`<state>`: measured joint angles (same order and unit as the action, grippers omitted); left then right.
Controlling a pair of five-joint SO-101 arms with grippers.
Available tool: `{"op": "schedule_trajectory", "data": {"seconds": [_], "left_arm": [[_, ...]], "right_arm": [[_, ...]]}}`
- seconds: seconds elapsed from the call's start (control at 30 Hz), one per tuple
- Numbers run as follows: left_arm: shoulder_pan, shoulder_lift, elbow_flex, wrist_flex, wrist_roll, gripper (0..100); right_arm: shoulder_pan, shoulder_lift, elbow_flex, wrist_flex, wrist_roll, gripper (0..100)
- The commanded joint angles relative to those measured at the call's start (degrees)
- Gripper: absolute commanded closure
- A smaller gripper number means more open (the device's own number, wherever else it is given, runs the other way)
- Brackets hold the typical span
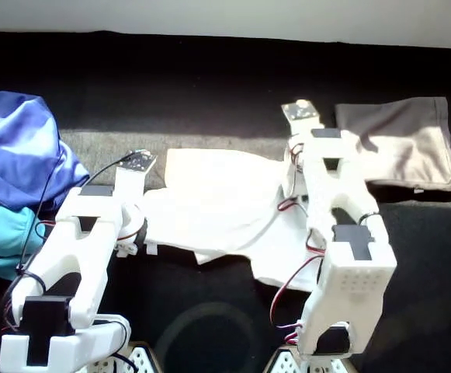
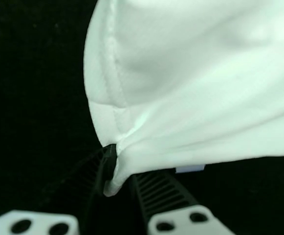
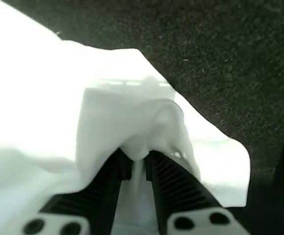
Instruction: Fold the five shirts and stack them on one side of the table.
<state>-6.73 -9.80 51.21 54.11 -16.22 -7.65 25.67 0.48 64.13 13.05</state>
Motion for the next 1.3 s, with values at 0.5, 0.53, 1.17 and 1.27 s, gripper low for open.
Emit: {"op": "schedule_trajectory", "data": {"seconds": [0.5,0.53,1.17,1.27], "left_arm": [[-0.5,0.4,0.4,-1.1,0.3,99],[-0.5,0.4,0.4,-1.1,0.3,99],[-0.5,0.5,0.4,-1.1,0.3,99],[-0.5,0.5,0.4,-1.1,0.3,99]], "right_arm": [[-1.5,0.4,-26.0,12.9,-0.2,78.2],[-0.9,0.0,-26.0,13.8,-0.2,75.9],[3.8,-13.8,-12.5,27.7,-0.1,75.3],[4.0,-13.8,-8.4,27.7,-0.1,75.3]]}}
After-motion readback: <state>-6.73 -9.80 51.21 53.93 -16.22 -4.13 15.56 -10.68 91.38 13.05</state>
